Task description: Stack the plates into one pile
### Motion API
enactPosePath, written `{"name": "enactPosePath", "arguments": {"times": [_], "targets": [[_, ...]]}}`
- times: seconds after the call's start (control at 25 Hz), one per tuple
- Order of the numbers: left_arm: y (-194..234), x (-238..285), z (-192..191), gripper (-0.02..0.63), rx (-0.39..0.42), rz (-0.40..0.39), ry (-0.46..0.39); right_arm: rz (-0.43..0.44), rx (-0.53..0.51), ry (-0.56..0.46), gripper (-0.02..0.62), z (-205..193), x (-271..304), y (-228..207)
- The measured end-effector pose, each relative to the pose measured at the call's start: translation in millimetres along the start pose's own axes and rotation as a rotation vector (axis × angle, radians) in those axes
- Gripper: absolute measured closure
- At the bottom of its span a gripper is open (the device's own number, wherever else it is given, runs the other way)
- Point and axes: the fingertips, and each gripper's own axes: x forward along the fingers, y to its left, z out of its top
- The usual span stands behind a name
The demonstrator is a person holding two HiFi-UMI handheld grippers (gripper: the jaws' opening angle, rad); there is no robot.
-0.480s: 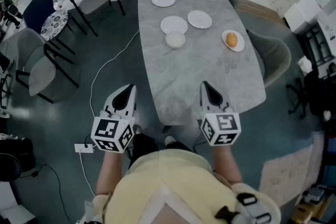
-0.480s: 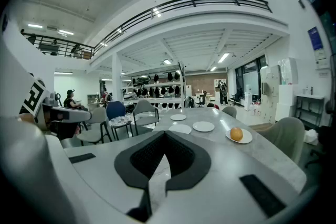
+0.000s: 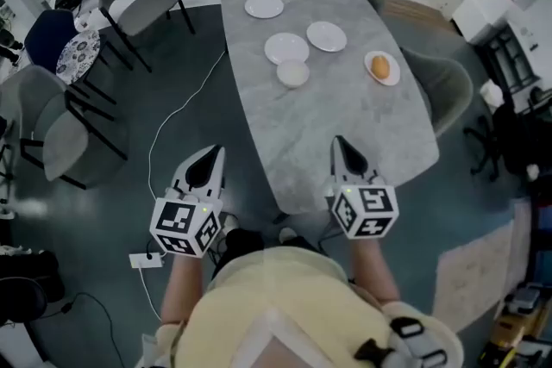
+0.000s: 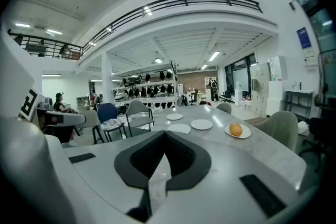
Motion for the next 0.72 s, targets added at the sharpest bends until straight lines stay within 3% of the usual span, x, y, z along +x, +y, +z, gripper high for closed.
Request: {"name": "enactPosePath", "arguments": {"times": [0.28,0.72], "targets": [[44.3,-8.4,1.5,0.609,0.029,-0.042,0.016,-0.056,-0.037,0.007,0.591,6.5,23.8,42.2],[105.7,-12.3,1.3,0.609,0.035,-0.088,0.033,-0.040,-0.075,0.015,0.588,8.9,66.2,117.2]]}}
